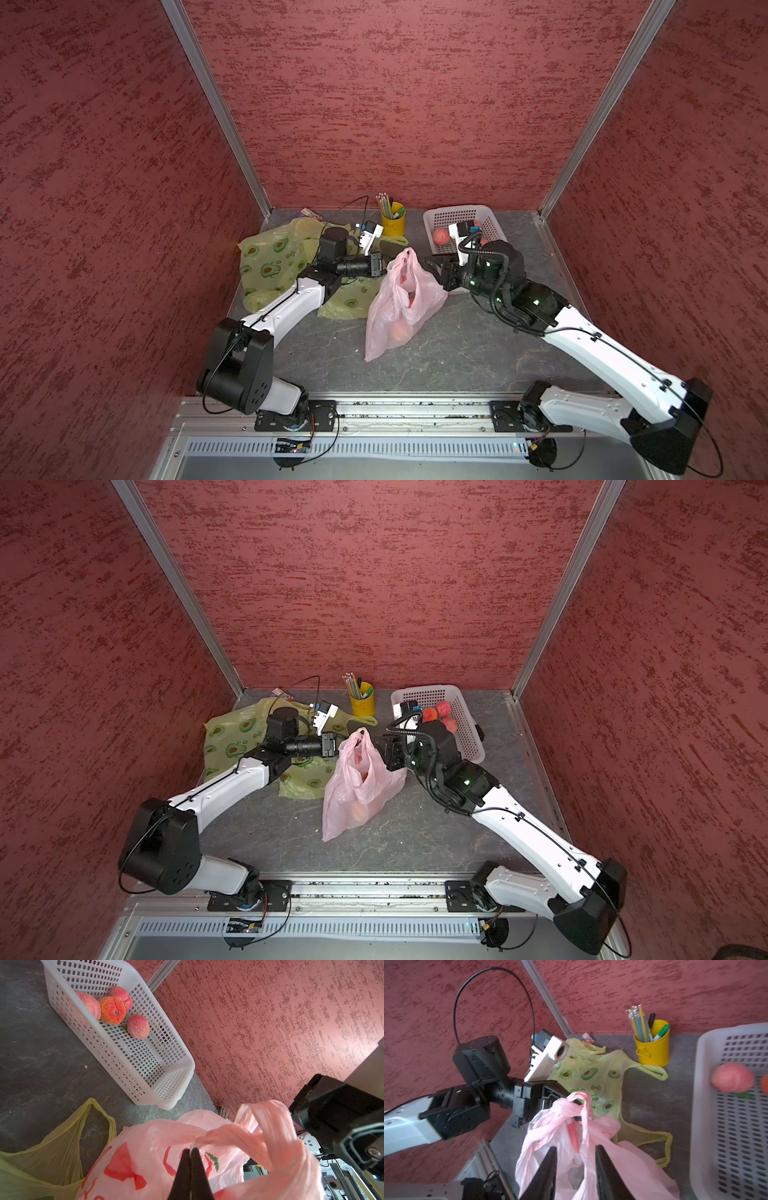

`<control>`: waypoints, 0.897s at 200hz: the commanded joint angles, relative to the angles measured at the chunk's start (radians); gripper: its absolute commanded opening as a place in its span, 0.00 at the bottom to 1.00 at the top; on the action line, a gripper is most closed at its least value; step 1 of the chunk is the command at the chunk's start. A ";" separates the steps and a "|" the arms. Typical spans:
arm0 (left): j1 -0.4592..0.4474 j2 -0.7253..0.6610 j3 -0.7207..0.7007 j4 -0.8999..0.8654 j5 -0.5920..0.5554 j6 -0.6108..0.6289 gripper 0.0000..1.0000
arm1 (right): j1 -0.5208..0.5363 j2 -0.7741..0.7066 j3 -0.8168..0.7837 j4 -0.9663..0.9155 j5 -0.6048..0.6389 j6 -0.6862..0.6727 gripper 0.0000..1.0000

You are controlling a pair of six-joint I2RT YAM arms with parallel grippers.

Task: Place the peach into a plastic bag & tie a knot
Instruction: Tie the plastic bag at the center of the board.

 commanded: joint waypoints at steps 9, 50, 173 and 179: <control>0.003 -0.025 0.019 0.004 -0.001 0.005 0.00 | 0.033 0.009 -0.048 0.078 -0.123 0.080 0.38; -0.005 -0.029 0.023 -0.014 -0.004 0.010 0.00 | 0.064 0.060 -0.058 0.129 -0.157 0.093 0.36; -0.039 -0.032 0.046 -0.072 -0.036 0.039 0.00 | 0.068 0.144 -0.072 0.259 -0.163 0.145 0.36; -0.045 -0.033 0.050 -0.087 -0.045 0.048 0.00 | 0.068 0.145 -0.074 0.265 -0.162 0.148 0.36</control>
